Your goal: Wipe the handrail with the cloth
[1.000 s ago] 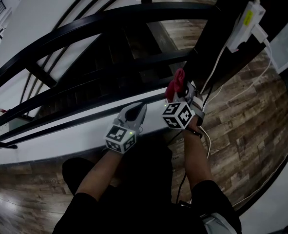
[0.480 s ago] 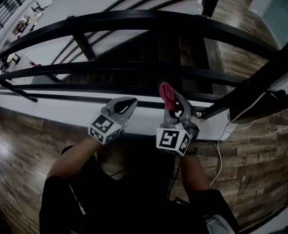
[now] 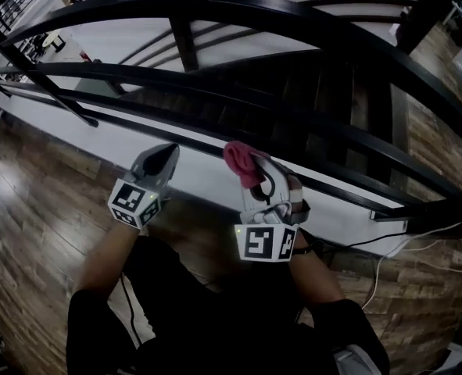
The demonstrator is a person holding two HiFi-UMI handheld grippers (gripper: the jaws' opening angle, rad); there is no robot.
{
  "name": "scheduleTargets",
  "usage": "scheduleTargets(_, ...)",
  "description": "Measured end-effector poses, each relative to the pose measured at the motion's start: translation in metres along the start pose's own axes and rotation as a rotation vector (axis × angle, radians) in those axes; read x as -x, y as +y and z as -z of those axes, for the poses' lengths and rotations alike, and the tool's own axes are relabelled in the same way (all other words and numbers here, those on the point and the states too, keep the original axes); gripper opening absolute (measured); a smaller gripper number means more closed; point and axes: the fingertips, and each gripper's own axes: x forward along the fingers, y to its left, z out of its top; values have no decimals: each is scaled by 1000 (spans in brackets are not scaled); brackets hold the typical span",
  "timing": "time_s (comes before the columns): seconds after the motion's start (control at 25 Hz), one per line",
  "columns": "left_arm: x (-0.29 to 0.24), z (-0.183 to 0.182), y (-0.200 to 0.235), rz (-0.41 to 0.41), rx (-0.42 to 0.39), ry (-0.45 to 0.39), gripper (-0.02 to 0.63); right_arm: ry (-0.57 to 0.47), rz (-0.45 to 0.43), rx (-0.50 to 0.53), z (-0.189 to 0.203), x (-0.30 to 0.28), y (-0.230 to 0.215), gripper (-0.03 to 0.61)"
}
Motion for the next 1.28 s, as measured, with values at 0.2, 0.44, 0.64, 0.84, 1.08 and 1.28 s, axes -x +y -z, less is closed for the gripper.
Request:
scheduleTargets(0.2, 69, 26, 125, -72, 9, 11, -2, -69, -89, 74, -72, -81, 81, 46)
scheduleTargets(0.44, 122, 68, 258, -182, 3, -9, -2, -164, -155, 84, -153, -193, 180, 46)
scheduleTargets(0.64, 141, 83, 329, -241, 22, -18, -2, -194, -192, 49, -196, -267, 238, 46)
scheduleTargets(0.84, 160, 109, 370, -334, 65, -8, -2, -155, -287, -21, -204, -318, 282, 46)
scheduleTargets(1.08, 174, 134, 393, -410, 137, -47, -2, -85, -353, -65, -190, -369, 329, 46)
scheduleTargets(1.28, 187, 153, 416, -495, 197, -61, -2, 33, -403, -166, -162, -426, 368, 46)
